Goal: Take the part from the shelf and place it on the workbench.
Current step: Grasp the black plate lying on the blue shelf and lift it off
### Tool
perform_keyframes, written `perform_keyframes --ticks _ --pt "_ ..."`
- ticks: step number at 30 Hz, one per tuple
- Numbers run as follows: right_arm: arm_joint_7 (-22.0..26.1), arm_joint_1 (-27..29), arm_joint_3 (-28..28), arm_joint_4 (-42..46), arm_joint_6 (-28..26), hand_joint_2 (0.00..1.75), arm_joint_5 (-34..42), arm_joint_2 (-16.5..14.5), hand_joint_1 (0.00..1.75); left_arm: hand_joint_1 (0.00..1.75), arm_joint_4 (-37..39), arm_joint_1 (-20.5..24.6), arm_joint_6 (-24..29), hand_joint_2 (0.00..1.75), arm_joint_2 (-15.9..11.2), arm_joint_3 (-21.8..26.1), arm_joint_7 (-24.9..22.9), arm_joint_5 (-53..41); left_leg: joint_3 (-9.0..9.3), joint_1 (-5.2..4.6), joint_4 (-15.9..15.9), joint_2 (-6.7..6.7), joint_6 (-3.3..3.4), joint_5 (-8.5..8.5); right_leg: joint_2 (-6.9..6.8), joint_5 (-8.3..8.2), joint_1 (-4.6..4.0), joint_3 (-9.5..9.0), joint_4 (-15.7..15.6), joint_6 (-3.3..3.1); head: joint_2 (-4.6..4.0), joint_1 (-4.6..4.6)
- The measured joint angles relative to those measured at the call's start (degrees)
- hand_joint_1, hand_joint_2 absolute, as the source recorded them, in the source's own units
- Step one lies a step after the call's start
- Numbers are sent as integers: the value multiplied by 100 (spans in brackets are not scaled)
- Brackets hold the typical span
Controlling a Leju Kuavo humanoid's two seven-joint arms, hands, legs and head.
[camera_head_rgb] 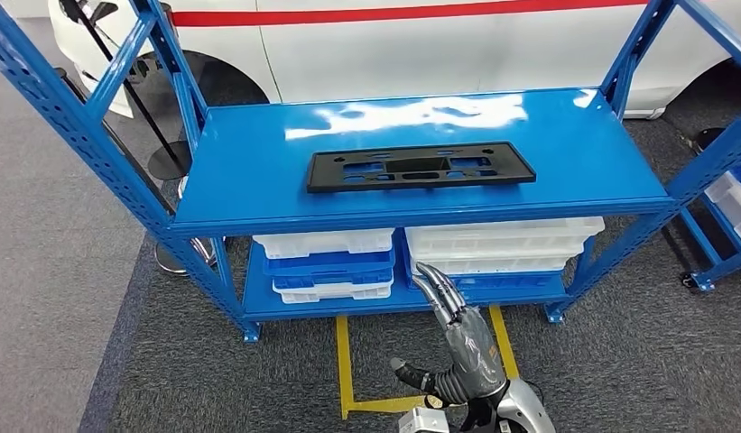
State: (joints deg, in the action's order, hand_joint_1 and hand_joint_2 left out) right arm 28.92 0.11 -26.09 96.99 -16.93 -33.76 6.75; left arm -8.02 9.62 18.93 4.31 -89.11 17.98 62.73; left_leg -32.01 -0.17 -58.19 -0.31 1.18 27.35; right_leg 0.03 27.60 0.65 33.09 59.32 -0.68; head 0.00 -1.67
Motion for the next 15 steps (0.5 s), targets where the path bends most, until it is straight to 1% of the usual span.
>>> perform_keyframes --ticks 2,3,4,6,7,8,9,10,11,12,13,14,15 --pt "1 -2 0 2 6 175 -1 1 0 0 0 -5 -9 0 1 0 0 -1 17 7 72 3 46 -39 -4 -2 9 -6 -9 68 0 -2" --pt "2 -4 0 4 8 175 -2 1 0 0 0 -6 -12 0 2 0 0 -2 37 20 119 9 79 -66 -4 45 9 8 39 95 0 -2" --pt "2 -6 0 6 8 175 -1 2 0 0 0 -2 -13 0 3 0 1 -3 55 36 166 17 110 -94 -2 151 8 68 183 118 0 -3" --pt "1 -5 -1 8 8 175 -1 2 0 0 0 6 -16 0 4 0 1 -5 63 46 196 26 145 -117 1 457 12 304 687 144 0 -5" --pt "1 -1 -1 5 8 175 -1 2 0 0 0 6 -21 0 4 0 1 -5 57 43 192 30 149 -116 1 608 16 453 999 158 0 -4" --pt "1 3 -1 3 9 175 -1 2 0 0 0 3 -30 0 4 0 1 -5 51 40 184 32 151 -114 1 712 18 593 1288 172 0 -4" --pt "1 6 -1 -1 11 175 -1 2 0 0 0 -1 -43 0 4 0 1 -5 45 38 174 34 153 -111 0 758 22 697 1495 185 0 -4" --pt "1 8 -1 -3 13 175 -1 4 0 0 0 -4 -61 0 4 0 2 -5 41 39 159 34 152 -104 -1 715 30 736 1564 198 0 -4" --pt "0 6 -1 -5 15 175 -1 5 0 0 0 -5 -77 0 4 0 4 -5 38 41 139 30 147 -94 -2 586 41 684 1452 207 0 -4" --pt "-1 2 -1 -5 19 175 -1 7 0 0 0 -5 -89 0 6 0 7 -7 37 45 112 25 136 -77 -3 380 55 523 1125 212 0 -4" --pt "-1 -6 -1 -6 22 175 -1 9 0 0 0 -4 -96 0 8 0 10 -8 34 49 76 19 116 -54 -3 208 67 321 720 212 0 -4" --pt "-1 -13 -1 -8 26 175 -1 8 0 0 1 -2 -96 0 9 0 13 -8 23 43 37 13 89 -28 -2 95 62 163 394 203 0 -6" --pt "-1 -18 -1 -11 32 175 -1 8 0 0 1 0 -88 0 9 0 14 -6 10 35 2 8 58 -7 2 37 58 59 169 181 0 -4"
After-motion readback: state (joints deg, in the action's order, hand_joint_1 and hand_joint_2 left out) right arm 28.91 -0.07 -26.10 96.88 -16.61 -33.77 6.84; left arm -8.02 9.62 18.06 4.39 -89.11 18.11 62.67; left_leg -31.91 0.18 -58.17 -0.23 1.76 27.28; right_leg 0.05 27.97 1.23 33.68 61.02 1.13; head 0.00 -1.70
